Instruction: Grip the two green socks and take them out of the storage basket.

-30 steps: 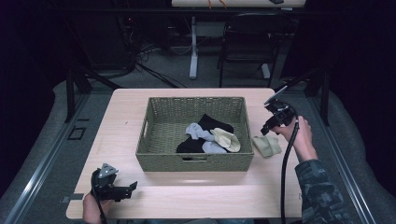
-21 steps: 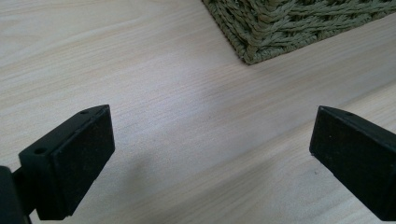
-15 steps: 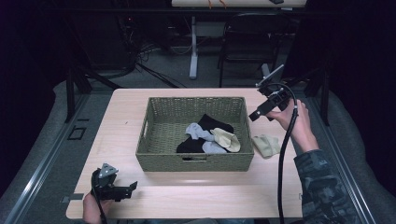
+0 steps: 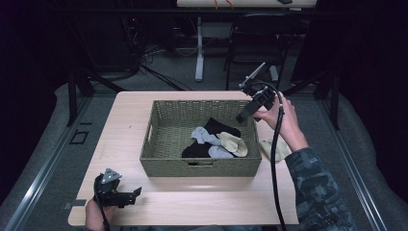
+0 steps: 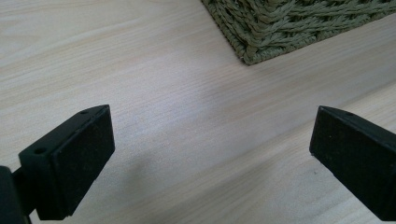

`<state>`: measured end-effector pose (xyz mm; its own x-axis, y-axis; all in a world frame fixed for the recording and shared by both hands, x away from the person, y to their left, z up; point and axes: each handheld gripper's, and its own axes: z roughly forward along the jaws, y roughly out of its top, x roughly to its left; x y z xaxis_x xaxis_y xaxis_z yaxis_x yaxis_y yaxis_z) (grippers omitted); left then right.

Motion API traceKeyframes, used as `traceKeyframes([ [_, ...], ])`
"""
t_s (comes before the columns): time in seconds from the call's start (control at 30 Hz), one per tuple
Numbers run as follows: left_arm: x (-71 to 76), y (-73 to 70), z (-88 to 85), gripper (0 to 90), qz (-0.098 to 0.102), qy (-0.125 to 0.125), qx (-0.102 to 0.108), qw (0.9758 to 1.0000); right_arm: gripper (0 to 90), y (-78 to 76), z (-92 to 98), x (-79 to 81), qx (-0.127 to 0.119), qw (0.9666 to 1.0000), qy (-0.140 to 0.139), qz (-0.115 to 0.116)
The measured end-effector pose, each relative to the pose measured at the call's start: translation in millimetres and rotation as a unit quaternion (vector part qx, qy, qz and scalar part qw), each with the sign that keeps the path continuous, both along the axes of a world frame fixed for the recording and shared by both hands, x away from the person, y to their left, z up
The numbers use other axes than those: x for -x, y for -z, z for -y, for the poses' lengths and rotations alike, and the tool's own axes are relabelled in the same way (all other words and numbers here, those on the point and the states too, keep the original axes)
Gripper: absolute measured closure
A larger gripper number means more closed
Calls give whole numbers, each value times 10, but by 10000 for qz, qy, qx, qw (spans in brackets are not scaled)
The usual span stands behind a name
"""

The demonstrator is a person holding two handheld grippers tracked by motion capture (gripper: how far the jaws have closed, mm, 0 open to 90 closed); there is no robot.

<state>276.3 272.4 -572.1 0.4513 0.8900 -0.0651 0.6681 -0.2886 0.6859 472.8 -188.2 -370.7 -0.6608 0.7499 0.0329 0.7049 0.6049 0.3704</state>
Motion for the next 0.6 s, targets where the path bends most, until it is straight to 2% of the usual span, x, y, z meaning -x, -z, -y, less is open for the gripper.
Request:
traceKeyframes([
  [0.3,0,-1,-1,0,5,7,9,10000,0,156,-224,-85,115,9997,-195,-136],
  [0.6,1,-6,-7,0,-14,27,3,10000,82,326,-346,-138,123,9991,-262,-294],
])
